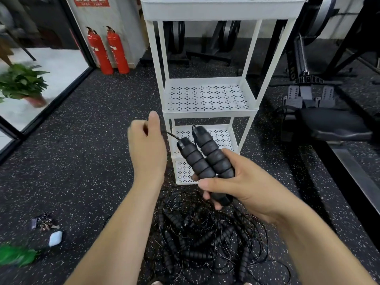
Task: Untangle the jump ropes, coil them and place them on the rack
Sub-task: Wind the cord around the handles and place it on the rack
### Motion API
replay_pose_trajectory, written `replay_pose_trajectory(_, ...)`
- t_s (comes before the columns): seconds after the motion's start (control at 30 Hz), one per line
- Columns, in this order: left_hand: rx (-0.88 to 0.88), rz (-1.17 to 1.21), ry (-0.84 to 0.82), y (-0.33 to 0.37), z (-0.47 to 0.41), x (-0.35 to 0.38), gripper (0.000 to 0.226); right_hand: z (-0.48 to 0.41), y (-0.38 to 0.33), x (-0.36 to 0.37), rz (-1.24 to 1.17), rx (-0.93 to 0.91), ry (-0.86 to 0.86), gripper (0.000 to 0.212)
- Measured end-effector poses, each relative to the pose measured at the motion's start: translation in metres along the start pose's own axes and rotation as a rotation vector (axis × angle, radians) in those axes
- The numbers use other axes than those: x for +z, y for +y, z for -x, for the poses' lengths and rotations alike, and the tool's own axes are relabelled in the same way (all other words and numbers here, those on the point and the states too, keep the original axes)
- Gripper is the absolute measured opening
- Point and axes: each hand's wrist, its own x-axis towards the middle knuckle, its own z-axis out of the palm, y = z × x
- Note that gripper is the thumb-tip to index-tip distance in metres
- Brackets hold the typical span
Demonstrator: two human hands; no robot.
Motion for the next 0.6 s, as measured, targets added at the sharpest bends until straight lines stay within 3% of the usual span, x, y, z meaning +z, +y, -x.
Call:
replay_pose_trajectory(0.07, 0.235, -0.046, -0.093, 0.011, 0.004, -0.003, 0.027, 0.007, -0.008, -0.012, -0.017, -0.012, -0.023, 0.043)
replay_pose_trajectory(0.13, 0.363, -0.003, -0.317, 0.019, 0.010, -0.002, 0.035, 0.012, -0.014, -0.020, -0.075, -0.021, -0.068, 0.038)
replay_pose_trajectory(0.2, 0.315, 0.075, -0.492, 0.021, 0.016, 0.002, 0.050, 0.015, -0.017, -0.025, -0.145, -0.038, -0.127, 0.037)
replay_pose_trajectory(0.27, 0.237, 0.164, -0.545, 0.020, 0.019, 0.009, 0.064, 0.016, -0.019, -0.026, -0.197, -0.041, -0.176, 0.039)
replay_pose_trajectory(0.43, 0.160, 0.280, -0.450, 0.019, 0.020, 0.014, 0.068, 0.020, -0.020, -0.020, -0.152, 0.030, -0.302, 0.043)
replay_pose_trajectory(0.6, 0.194, 0.245, -0.277, 0.015, 0.011, 0.014, 0.085, 0.014, -0.017, -0.007, -0.094, 0.122, -0.253, 0.037)
